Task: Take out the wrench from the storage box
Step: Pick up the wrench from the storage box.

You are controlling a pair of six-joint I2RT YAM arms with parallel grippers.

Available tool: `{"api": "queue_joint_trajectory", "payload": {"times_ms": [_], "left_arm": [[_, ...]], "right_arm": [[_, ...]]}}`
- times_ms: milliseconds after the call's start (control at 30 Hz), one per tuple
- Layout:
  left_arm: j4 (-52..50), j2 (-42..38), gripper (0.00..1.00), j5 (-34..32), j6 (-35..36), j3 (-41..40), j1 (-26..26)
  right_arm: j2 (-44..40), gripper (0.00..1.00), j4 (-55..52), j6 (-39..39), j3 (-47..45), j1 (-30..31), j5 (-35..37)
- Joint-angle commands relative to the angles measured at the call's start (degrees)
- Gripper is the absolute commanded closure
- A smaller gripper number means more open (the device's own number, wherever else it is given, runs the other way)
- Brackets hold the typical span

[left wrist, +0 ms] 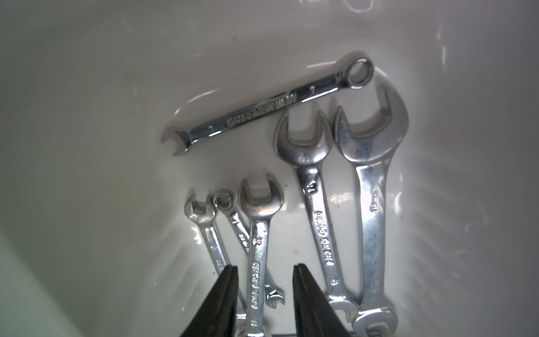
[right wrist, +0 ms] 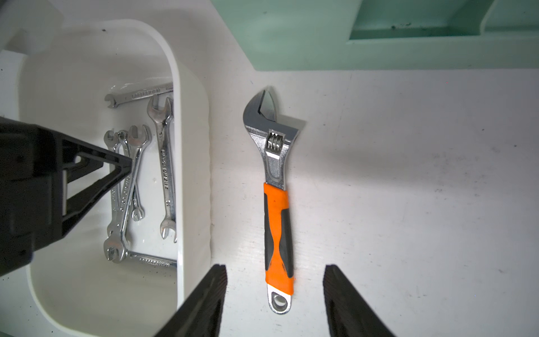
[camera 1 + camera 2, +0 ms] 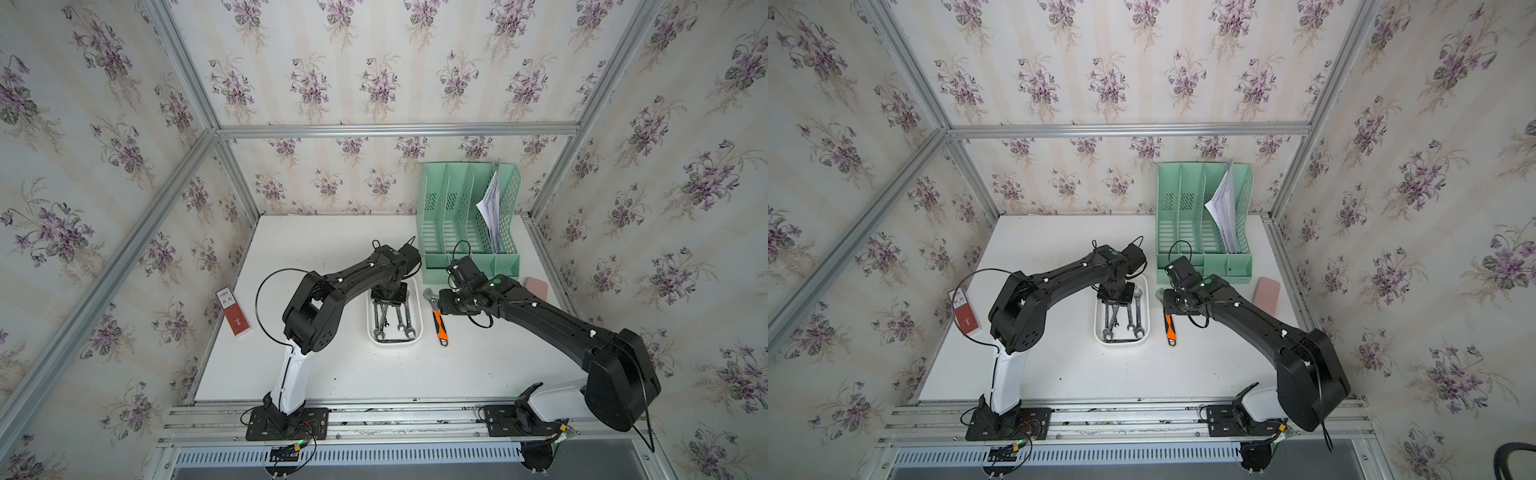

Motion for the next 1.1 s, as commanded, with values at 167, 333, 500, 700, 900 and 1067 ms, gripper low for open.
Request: {"api": "queue_joint_trajectory", "payload": {"times_ms": [167, 333, 500, 700, 900, 1067], "left_arm": [[0.3, 0.8, 0.63, 0.8, 1.2, -3.6, 0.0], [0.7, 0.6, 0.64, 0.8, 1.2, -5.4, 0.0], [1.4, 0.5, 0.75, 1.6, 1.1, -6.2, -0.1], [0.9, -0.2, 0.83, 1.3, 1.1, -5.4, -0.1], [-0.7, -1.4, 0.85, 1.0, 1.4, -4.3, 0.0], [-2.2, -2.8, 0.86, 0.7, 1.6, -2.7, 0.0]], "right_arm": [[-0.2, 0.41, 0.2, 0.0, -0.4, -0.1, 0.1], [-0.2, 0.41, 0.1, 0.0, -0.4, -0.1, 0.0], [-0.2, 0.41, 0.2, 0.1, -0.6, -0.1, 0.1], [-0.3, 0.41, 0.0, 0.2, -0.9, -0.1, 0.3], [0.0, 0.41, 0.2, 0.1, -0.8, -0.1, 0.2], [0.3, 0.41, 0.4, 0.0, -0.7, -0.1, 0.1]]}}
